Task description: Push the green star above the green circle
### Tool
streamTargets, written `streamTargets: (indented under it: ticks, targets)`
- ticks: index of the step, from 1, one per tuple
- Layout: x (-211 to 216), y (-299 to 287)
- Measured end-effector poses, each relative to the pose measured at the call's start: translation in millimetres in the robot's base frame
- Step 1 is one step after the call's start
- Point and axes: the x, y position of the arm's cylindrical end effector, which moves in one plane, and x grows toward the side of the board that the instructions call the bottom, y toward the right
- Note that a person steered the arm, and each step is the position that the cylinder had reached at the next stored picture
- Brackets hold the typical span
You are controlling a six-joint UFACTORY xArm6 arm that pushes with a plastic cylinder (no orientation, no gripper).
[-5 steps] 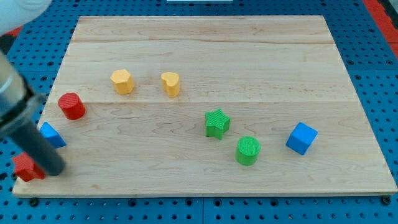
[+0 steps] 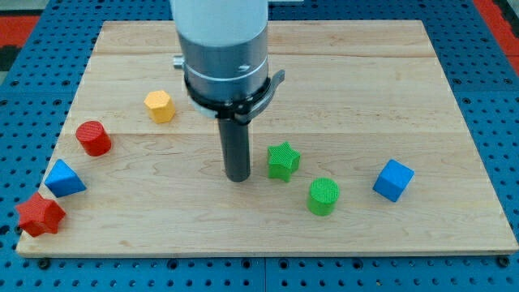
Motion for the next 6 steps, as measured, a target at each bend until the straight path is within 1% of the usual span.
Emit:
streamTargets:
  ticks: [1, 2, 4, 5, 6]
  targets:
    - [8.8, 64.4]
    - [14.6, 82.5]
    - [21.5, 86.5]
    - [15.7, 88.3]
    - [-5.9, 117.5]
